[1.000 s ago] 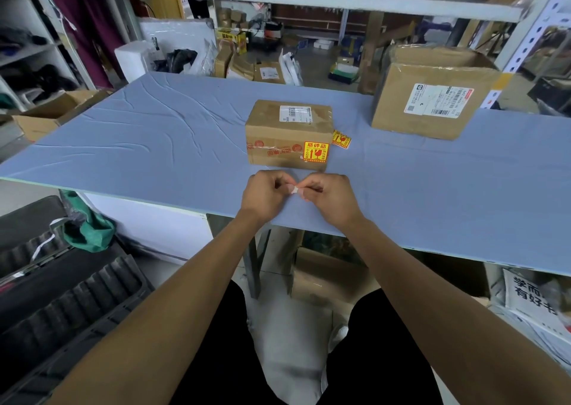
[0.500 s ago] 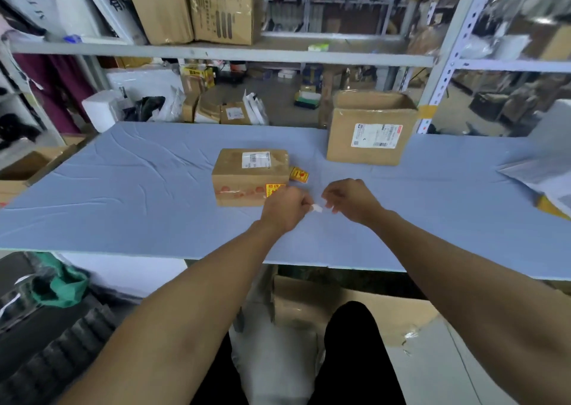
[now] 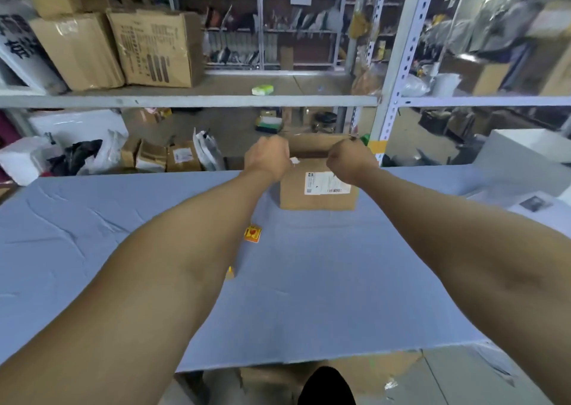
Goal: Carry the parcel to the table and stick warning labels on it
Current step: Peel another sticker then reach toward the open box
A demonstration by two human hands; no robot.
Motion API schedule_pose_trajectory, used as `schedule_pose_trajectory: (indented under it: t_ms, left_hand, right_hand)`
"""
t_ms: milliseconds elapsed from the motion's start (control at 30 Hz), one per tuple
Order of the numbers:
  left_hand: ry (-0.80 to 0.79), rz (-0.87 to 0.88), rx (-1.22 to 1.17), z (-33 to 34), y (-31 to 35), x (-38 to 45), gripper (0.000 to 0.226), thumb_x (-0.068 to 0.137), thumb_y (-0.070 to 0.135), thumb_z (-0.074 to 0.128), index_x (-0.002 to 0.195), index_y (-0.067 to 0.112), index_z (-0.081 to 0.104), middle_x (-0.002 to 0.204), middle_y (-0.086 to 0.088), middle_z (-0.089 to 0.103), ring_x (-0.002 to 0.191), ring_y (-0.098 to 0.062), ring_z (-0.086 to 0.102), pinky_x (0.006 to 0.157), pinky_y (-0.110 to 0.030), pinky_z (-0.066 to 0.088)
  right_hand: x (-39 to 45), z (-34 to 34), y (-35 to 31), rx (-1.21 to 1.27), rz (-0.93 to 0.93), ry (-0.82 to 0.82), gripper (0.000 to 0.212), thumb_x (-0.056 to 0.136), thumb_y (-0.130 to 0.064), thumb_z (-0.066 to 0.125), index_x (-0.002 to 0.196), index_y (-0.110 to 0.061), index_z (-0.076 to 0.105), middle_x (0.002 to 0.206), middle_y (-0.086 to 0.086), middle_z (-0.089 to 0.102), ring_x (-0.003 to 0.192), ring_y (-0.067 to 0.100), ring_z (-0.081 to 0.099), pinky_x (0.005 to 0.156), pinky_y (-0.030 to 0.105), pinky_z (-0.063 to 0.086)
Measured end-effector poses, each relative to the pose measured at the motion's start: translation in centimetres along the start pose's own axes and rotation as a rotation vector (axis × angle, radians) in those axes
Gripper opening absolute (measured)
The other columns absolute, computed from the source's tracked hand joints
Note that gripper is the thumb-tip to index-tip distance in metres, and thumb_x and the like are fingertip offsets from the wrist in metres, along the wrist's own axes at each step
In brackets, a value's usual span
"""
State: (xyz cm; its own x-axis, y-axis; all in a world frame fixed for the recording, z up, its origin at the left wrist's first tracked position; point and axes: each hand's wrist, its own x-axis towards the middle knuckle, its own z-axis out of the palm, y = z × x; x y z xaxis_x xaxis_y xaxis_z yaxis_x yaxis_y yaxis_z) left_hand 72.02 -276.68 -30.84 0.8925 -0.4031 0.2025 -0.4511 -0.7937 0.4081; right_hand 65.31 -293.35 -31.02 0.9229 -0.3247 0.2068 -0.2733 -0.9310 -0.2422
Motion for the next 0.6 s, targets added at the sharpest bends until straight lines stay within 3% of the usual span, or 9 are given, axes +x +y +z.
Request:
schedule_pose_trajectory:
  t_ms: [100,200,400,533,600]
  left_hand:
    - [0.018,-0.026,0.003,0.5,1.1,4.1,0.018,0.083,0.014,0.060,0.093,0.018,0.074,0.107,-0.012,0.068,0.101,-0.034,0.064,0.080,-0.036,0.052]
    - [-0.029,-0.023,-0.018,1.3,1.5,7.3,0.020,0.081,0.003,0.053,0.082,0.014,0.070,0.099,-0.009,0.067,0.092,-0.031,0.062,0.081,-0.035,0.054]
    - [-0.192,0.054,0.026,2.0,-0.3,7.6,0.027,0.086,-0.005,0.048,0.068,0.013,0.055,0.084,-0.008,0.054,0.099,-0.033,0.062,0.073,-0.029,0.041]
    - [-0.210,0.068,0.074,1.2,-4.3,4.2,0.023,0.084,0.005,0.053,0.093,0.013,0.072,0.100,-0.010,0.069,0.104,-0.033,0.062,0.083,-0.035,0.051]
    - [-0.216,0.054,0.103,0.6,-6.8,1.8,0.030,0.087,0.011,0.057,0.112,0.017,0.071,0.119,-0.009,0.069,0.115,-0.032,0.061,0.086,-0.035,0.050]
  right_hand:
    - [3.2,0.2,-0.1,-0.039,0.005,0.013,0.017,0.084,-0.013,0.045,0.070,-0.010,0.054,0.072,0.011,0.054,0.065,0.030,0.053,0.059,0.031,0.043]
    - [5.7,1.0,-0.1,-0.078,-0.010,0.001,0.021,0.085,-0.013,0.045,0.065,-0.012,0.051,0.071,0.010,0.055,0.053,0.022,0.046,0.055,0.027,0.038]
    - [6.3,2.1,-0.6,-0.095,0.004,0.005,0.022,0.089,-0.016,0.044,0.069,-0.012,0.051,0.066,0.007,0.050,0.054,0.018,0.043,0.050,0.026,0.032]
    - [4.4,2.5,-2.4,-0.140,-0.057,-0.044,0.023,0.087,-0.020,0.042,0.084,-0.009,0.061,0.083,0.012,0.057,0.078,0.029,0.056,0.072,0.037,0.048]
    - [2.8,3.0,-3.9,-0.097,-0.110,-0.061,0.022,0.086,-0.017,0.042,0.080,-0.010,0.062,0.081,0.012,0.059,0.082,0.033,0.057,0.070,0.036,0.047]
